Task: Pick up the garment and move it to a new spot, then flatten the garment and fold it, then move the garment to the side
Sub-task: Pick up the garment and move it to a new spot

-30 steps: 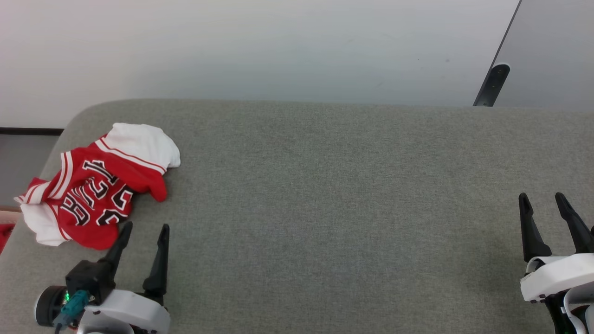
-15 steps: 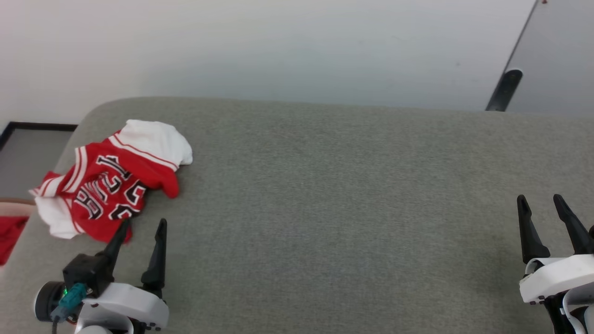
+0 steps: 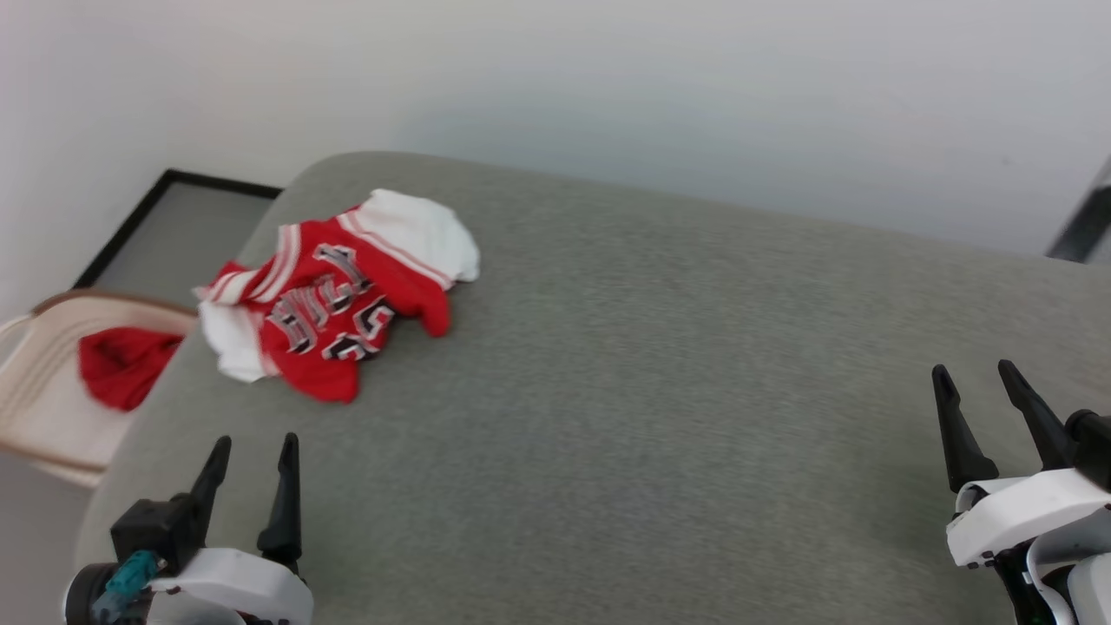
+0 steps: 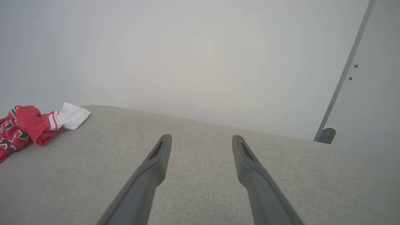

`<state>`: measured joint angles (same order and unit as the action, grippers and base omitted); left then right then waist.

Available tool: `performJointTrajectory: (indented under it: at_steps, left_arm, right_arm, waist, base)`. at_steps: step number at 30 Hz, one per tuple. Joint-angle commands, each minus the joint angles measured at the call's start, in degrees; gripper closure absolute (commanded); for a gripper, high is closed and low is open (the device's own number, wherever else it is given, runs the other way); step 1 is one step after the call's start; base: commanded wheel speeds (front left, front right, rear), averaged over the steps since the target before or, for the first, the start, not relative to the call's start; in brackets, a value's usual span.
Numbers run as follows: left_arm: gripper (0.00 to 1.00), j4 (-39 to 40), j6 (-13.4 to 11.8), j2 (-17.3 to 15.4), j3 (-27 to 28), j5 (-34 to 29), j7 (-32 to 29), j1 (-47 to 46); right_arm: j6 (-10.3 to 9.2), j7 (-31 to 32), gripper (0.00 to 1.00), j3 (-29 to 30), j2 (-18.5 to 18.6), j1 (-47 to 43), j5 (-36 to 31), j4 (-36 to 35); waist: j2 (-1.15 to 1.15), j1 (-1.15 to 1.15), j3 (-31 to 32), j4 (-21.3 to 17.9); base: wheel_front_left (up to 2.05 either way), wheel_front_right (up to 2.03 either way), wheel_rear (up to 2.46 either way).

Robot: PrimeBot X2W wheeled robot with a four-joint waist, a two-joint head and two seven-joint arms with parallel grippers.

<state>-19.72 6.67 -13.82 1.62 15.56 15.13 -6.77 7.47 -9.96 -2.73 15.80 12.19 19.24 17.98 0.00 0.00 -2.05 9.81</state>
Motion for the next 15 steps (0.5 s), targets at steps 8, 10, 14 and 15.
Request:
performJointTrajectory:
  at_steps: [8,10,14,15]
  left_arm:
    - [0.0,-0.9,-0.6,1.3,1.2,-0.2,0.0,0.6]
    - [0.0,-0.9,-0.6,1.5,1.5,-0.2,0.0,1.0]
    - [0.0,-0.7,-0.6,2.1,1.9,-0.4,0.0,1.7]
    - [0.0,-0.5,-0.6,2.1,2.2,-0.3,0.0,2.1]
  right_arm:
    - [0.04,-0.1,0.0,-2.5,1.1,1.4,1.1,1.2]
    - [0.04,-0.3,0.0,-3.0,1.0,1.6,1.4,1.7]
    - [0.04,-0.7,0.0,-4.1,1.1,1.9,1.9,2.5]
    - [0.04,-0.7,0.0,-4.7,1.0,2.1,1.9,2.6]
  waist:
    - [0.0,0.0,-0.5,12.5]
    - [0.0,0.0,-0.4,14.5]
    - [0.0,0.0,-0.2,18.3]
    - [0.0,0.0,-0.2,19.0]
  base:
    - [0.0,0.0,0.0]
    - [0.0,0.0,0.0]
    - [0.0,0.0,0.0]
    - [0.0,0.0,0.0]
